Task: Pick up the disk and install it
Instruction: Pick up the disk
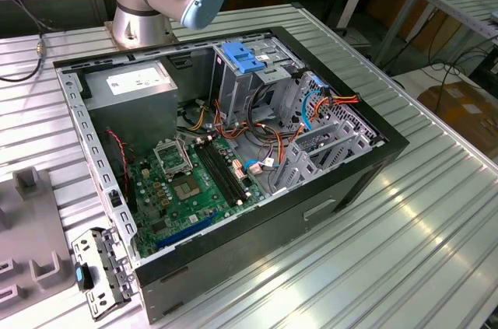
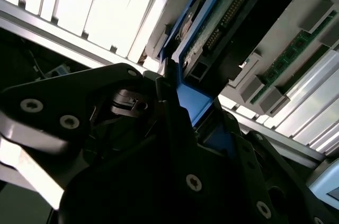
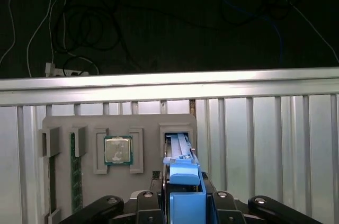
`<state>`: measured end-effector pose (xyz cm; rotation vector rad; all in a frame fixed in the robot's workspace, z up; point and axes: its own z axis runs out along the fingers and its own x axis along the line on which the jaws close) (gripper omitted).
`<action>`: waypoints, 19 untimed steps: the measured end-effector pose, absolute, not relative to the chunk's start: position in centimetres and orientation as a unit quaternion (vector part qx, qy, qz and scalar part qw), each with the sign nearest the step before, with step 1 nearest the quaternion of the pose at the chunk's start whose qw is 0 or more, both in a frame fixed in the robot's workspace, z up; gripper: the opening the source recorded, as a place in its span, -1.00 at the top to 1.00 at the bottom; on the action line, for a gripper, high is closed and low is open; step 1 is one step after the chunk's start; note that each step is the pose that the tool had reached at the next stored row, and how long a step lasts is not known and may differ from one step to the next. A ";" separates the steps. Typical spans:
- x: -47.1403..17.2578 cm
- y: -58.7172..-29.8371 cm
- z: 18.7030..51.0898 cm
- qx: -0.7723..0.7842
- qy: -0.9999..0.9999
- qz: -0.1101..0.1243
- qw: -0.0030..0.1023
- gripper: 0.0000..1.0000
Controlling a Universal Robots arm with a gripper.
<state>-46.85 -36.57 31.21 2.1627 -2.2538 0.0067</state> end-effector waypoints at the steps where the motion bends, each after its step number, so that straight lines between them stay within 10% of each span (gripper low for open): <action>1: -46.8 -36.6 31.3 0.692 -0.722 0.003 0.010 0.25; 19: -46.8 -36.6 34.9 0.692 -0.721 0.011 0.017 0.25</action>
